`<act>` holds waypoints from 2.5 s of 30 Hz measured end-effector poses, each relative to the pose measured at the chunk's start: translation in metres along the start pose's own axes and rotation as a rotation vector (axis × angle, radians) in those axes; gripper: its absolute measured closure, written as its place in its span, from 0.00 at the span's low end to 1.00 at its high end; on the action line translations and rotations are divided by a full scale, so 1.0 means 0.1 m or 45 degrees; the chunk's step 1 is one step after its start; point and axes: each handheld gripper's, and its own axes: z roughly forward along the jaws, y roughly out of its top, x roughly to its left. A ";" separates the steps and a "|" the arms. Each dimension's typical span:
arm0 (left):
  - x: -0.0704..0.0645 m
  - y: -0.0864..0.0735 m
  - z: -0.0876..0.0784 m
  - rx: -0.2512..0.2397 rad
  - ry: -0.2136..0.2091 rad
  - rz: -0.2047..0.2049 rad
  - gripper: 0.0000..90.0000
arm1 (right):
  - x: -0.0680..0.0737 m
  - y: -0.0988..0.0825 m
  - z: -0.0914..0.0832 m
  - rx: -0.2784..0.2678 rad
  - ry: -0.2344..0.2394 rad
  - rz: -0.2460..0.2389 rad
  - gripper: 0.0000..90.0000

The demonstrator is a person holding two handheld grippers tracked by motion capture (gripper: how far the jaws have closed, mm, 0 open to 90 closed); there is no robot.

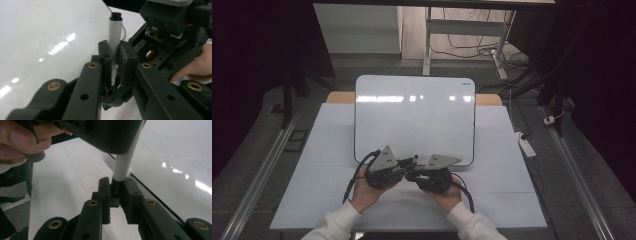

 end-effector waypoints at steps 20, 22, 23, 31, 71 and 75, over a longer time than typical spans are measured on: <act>0.83 -0.41 -0.51 0.011 0.336 -0.437 0.91 | -0.14 -0.18 -0.74 -0.060 -0.253 0.009 0.63; 0.93 -0.44 -0.51 0.031 0.355 -0.471 0.91 | -0.16 -0.23 -0.87 -0.056 -0.283 0.021 0.63; 0.97 -0.46 -0.51 0.033 0.362 -0.495 0.91 | -0.17 -0.25 -0.93 -0.048 -0.307 0.026 0.62; 1.23 -0.44 -0.35 0.072 0.376 -0.565 0.91 | -0.20 -0.52 -1.51 -0.020 -0.541 -0.001 0.58; 0.78 -0.55 -0.76 0.111 0.284 -0.341 0.39 | -0.55 -0.79 -1.73 0.017 -0.625 0.011 0.51; 0.65 -0.68 -0.86 0.122 0.228 -0.319 0.36 | -0.57 -0.78 -1.70 0.028 -0.619 -0.010 0.49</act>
